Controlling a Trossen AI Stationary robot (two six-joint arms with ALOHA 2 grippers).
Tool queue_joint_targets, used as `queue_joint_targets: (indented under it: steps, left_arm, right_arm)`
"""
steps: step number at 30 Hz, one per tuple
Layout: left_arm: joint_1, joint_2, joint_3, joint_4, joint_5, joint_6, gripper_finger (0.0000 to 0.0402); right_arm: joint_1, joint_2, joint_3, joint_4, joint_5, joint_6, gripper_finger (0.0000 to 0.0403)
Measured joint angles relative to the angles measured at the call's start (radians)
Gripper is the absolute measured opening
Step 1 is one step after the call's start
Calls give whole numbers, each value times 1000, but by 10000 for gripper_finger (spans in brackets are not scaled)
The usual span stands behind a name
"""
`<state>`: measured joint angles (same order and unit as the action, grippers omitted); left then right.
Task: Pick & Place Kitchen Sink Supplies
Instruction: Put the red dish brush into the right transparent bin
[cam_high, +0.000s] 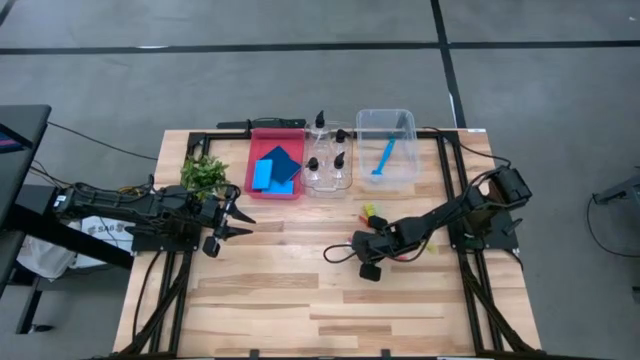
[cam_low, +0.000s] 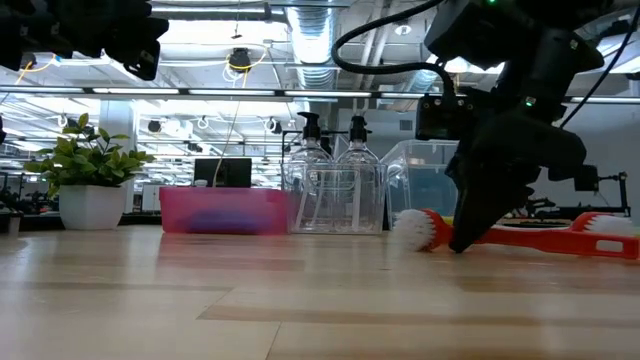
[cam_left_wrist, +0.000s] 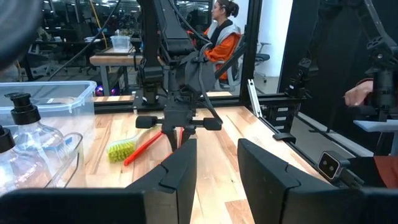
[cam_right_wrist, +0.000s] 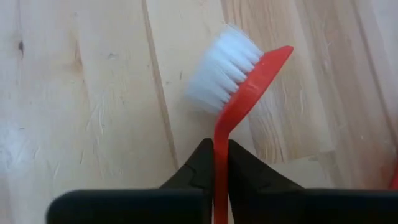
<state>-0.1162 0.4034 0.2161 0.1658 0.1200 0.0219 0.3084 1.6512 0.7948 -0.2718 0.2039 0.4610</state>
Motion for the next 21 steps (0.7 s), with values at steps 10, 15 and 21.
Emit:
queue_joint_targets:
  steps: [10,15,21]
  left_arm:
    - [0,0,0,0,0,0,118]
    - [0,0,0,0,0,0,118]
    - [0,0,0,0,0,0,118]
  right_arm:
    - [14,0,5,21,3,-32,11]
    - [27,4,62,9,-1,-81,24]
    - [38,2,193,-95,0,-165,10]
